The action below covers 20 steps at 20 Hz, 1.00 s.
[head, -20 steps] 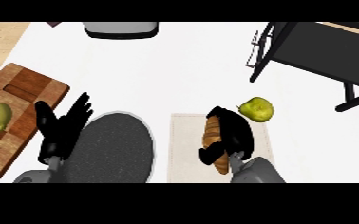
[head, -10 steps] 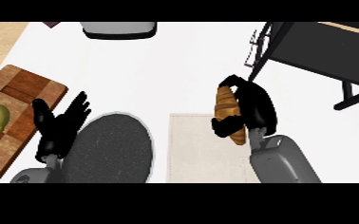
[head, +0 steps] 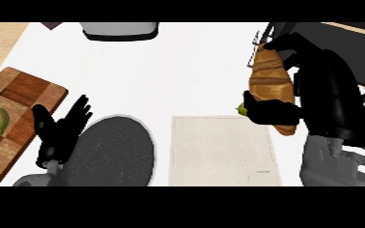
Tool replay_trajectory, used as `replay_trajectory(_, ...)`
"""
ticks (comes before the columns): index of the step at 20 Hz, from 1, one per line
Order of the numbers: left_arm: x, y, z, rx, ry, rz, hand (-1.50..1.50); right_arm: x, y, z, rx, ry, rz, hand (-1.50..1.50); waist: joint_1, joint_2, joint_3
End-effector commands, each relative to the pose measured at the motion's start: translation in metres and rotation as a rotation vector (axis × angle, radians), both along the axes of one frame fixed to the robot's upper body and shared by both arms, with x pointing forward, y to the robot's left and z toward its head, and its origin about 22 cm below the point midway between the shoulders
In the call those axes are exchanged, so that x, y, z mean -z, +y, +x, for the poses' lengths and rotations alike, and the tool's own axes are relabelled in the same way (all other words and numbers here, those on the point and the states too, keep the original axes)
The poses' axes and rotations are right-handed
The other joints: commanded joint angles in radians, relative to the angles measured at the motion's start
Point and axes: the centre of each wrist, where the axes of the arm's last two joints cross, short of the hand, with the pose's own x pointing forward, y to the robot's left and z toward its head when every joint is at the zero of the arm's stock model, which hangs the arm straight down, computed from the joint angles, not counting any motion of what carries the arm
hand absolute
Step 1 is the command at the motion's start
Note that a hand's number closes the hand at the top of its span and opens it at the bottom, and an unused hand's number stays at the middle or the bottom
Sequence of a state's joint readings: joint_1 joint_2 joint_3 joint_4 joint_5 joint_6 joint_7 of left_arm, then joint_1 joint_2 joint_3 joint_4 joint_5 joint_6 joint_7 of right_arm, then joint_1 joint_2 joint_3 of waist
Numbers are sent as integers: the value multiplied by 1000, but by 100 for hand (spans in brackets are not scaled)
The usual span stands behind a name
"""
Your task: Pick the croissant from the placemat and place it in the tiered shelf
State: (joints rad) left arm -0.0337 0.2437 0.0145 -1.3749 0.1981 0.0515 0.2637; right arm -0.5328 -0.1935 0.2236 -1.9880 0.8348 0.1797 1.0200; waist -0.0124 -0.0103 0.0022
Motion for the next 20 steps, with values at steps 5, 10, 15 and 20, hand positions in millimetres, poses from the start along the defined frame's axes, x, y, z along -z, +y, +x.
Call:
replay_trajectory(5, 11, 6, -11, -12, 51, -13, 0, -74, -45, -2, 166, -77, 21, 150, 10, 7, -3)
replay_trajectory(10, 2, 16, -5, 5, 39, -11, 0, -127, -54, 11, 211, -90, 50, 150, 14, 5, -4)
replay_trajectory(15, -4, -8, 7, -1, 25, -10, 0, -153, -82, 37, 252, -118, 58, 150, 19, 9, -3)
replay_trajectory(20, 4, -13, 14, 5, 28, 1, 0, -170, -123, 51, 256, -120, 44, 150, 13, 11, -3)
